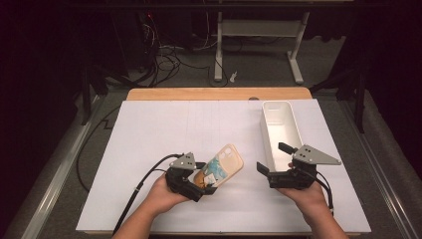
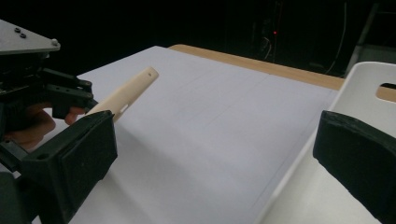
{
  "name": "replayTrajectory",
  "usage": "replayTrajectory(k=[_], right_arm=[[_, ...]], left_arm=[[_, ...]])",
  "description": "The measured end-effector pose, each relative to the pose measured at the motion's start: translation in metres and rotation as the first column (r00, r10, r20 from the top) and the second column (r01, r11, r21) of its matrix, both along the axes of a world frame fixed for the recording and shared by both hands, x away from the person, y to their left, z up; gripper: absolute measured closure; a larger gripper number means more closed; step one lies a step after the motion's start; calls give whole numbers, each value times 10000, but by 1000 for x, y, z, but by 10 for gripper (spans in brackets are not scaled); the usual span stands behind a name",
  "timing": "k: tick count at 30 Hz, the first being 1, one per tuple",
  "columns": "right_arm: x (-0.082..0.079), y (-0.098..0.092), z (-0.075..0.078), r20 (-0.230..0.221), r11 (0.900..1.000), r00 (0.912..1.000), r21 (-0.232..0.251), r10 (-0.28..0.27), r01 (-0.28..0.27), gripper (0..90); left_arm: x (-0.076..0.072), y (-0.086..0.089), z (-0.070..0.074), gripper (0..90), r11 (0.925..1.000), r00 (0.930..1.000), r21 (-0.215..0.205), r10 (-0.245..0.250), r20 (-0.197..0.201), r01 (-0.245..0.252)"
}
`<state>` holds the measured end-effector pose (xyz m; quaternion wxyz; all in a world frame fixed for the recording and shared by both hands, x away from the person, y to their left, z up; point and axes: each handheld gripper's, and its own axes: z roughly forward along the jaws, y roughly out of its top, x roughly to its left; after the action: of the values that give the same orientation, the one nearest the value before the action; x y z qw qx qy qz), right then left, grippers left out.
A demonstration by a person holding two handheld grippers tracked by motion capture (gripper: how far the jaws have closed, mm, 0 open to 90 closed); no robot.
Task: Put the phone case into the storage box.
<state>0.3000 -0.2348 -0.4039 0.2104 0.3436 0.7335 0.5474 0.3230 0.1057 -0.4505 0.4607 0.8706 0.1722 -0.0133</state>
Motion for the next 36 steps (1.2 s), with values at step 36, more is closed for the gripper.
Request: replayTrajectory(k=[36], right_arm=[[-13, 35, -2, -396, 9120, 9123, 678, 4077, -4046, 0]], left_arm=[[-9, 2, 3, 115, 9870, 9871, -259, -1591, -167, 1586]])
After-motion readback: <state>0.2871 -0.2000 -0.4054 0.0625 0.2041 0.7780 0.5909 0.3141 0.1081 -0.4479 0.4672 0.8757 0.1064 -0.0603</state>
